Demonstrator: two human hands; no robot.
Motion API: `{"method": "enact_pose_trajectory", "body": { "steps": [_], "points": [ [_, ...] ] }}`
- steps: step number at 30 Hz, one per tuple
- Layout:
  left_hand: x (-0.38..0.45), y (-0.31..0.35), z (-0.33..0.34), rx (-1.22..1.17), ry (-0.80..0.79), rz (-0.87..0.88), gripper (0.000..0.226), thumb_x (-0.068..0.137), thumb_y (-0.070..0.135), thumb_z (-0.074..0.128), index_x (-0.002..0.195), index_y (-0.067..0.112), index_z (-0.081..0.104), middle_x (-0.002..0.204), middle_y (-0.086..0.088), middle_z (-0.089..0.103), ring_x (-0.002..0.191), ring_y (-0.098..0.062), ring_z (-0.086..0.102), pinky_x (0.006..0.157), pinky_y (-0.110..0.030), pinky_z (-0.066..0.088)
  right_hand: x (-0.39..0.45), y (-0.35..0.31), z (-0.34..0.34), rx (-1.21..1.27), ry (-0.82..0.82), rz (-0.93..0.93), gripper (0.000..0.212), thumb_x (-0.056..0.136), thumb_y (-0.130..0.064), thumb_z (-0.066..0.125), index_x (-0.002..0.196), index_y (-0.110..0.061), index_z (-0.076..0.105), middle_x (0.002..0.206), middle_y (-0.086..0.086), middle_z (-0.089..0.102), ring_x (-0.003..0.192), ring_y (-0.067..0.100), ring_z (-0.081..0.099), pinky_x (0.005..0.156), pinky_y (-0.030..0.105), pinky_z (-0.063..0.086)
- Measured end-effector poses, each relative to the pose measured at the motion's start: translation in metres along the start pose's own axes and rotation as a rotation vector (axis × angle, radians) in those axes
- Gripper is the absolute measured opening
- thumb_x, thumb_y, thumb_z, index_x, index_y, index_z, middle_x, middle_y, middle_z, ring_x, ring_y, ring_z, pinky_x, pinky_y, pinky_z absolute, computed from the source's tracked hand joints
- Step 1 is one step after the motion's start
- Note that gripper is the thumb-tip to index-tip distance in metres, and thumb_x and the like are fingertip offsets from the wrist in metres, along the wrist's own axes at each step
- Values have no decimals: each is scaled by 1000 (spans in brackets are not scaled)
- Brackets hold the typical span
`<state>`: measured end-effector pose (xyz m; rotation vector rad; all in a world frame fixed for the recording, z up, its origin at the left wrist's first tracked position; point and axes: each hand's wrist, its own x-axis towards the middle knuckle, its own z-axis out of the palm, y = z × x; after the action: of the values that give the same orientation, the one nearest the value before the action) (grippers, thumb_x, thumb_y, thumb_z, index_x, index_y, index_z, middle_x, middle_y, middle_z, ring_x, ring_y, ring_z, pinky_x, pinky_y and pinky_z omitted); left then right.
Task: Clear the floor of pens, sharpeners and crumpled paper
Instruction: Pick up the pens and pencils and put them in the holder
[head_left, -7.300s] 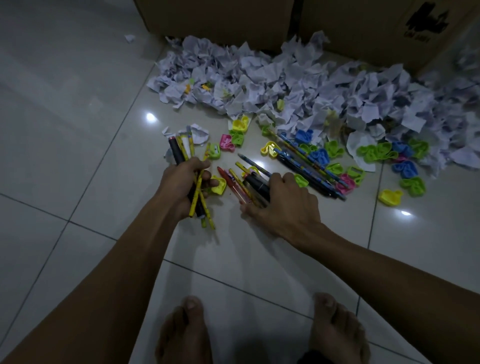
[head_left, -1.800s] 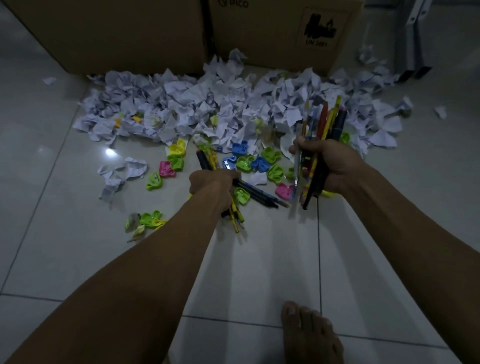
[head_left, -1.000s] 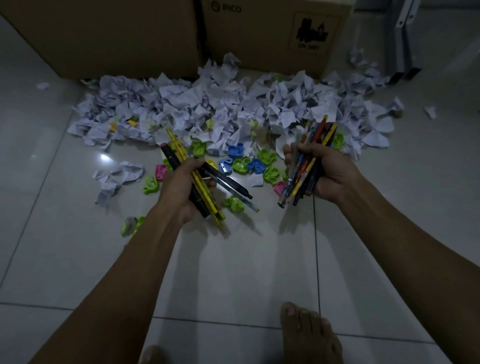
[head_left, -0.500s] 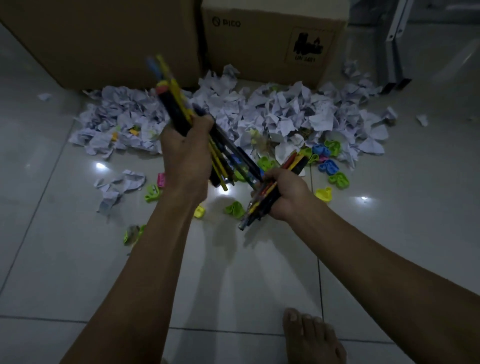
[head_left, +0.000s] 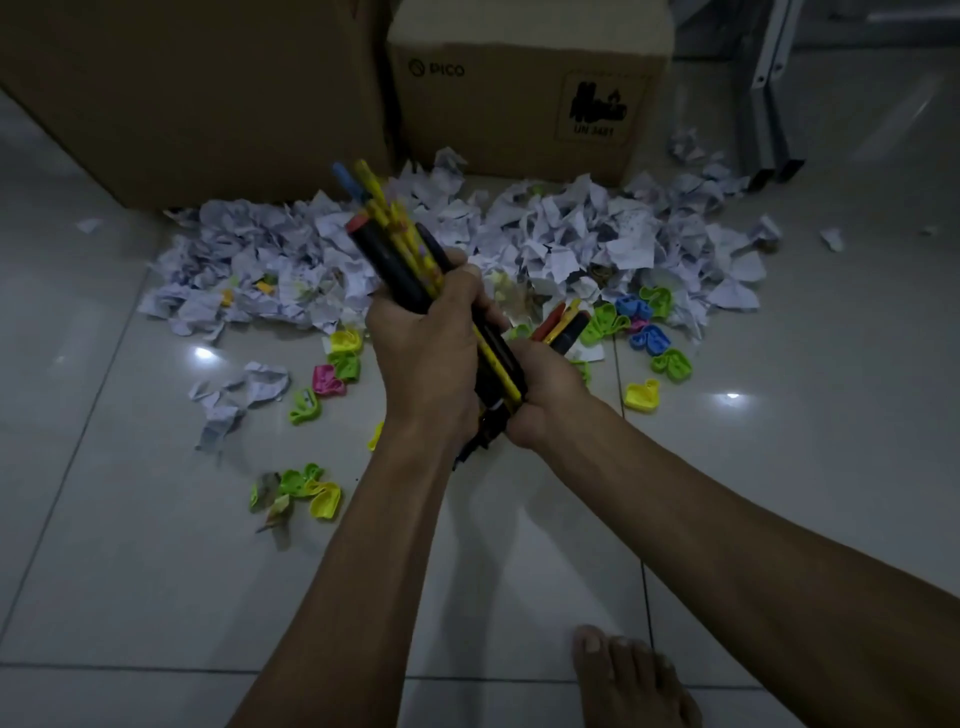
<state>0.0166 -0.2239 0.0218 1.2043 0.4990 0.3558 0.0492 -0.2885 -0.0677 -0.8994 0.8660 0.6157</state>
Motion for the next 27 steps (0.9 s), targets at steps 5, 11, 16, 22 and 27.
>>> {"method": "enact_pose_trajectory", "body": {
  "steps": [5,11,16,22,27],
  "points": [
    [0,-6,-2,-8,33,-82,13,81,11,75,84,4,64,71,-13,61,67,-32,65,67,-50,58,-5,2,7,35,-91,-13,41,87,-13,57,128,-4,60,114,18,68,96,35,68,82,55,56],
    [5,-3,-3,-6,5,-66,21,75,12,80,84,0,65,76,-14,66,80,-38,68,72,-61,55,-11,-6,8,80,-252,-53,26,89,-18,64,111,-6,68,119,20,67,96,33,69,71,42,59],
    [-6,-4,4,13,-15,-25,23,75,3,77,70,23,69,63,10,70,69,-12,72,66,-34,60,-25,-7,11,141,-411,0,36,92,-25,54,115,0,65,132,21,58,122,36,55,89,43,51],
    [0,-4,0,6,4,-72,24,79,7,76,61,20,66,60,1,65,64,-21,69,70,-44,58,-23,-6,13,114,-311,5,32,85,-18,63,111,0,66,117,17,65,111,33,62,99,49,49],
    [30,13,-24,-95,69,-39,24,85,9,70,70,9,51,49,0,46,41,-13,46,50,-26,45,-24,-32,10,88,-118,-166,15,87,-3,58,72,-5,55,61,9,56,59,23,57,66,35,54]
  ]
}}
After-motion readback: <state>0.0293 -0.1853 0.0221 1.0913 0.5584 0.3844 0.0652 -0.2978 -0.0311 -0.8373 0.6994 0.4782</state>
